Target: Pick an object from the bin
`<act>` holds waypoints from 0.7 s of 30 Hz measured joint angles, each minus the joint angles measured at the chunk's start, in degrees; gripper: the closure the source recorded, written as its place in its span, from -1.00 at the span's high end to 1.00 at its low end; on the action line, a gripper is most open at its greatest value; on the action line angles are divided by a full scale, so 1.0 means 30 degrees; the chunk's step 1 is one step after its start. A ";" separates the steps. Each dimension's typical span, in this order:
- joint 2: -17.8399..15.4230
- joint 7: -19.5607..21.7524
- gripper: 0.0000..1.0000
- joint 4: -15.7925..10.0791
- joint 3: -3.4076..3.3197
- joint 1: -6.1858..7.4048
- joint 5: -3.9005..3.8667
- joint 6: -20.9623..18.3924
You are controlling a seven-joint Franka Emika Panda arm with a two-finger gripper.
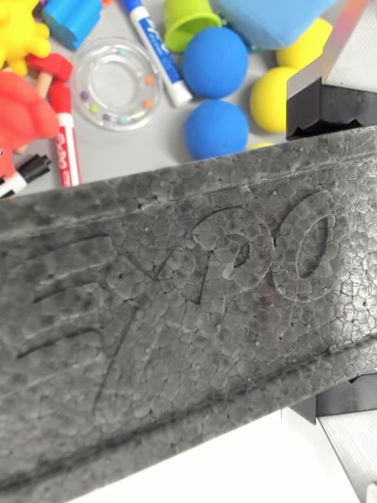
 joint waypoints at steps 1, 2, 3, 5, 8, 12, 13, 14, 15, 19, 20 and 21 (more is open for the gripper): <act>-0.0020 0.0001 -1.00 0.0047 0.0000 0.0000 -0.0001 -0.0073; -0.0039 0.0002 -1.00 0.0088 -0.0001 0.0000 -0.0002 -0.0130; -0.0055 0.0003 -1.00 0.0129 -0.0001 0.0000 -0.0003 -0.0177; -0.0076 0.0004 -1.00 0.0179 -0.0001 0.0000 -0.0004 -0.0236; -0.0111 0.0006 -1.00 0.0216 -0.0002 0.0000 -0.0005 -0.0309; -0.0107 0.0004 -1.00 0.0217 -0.0002 0.0000 -0.0005 -0.0309; -0.0104 0.0004 -1.00 0.0217 -0.0002 0.0000 -0.0005 -0.0309; -0.0103 0.0004 -1.00 0.0217 -0.0002 0.0000 -0.0005 -0.0309; -0.0103 0.0004 -1.00 0.0216 -0.0002 0.0000 -0.0005 -0.0308; -0.0103 0.0003 -1.00 0.0216 -0.0002 0.0000 -0.0005 -0.0308; -0.0103 0.0003 -1.00 0.0216 -0.0002 0.0000 -0.0005 -0.0308; -0.0103 0.0003 -1.00 0.0216 -0.0002 0.0000 -0.0005 -0.0308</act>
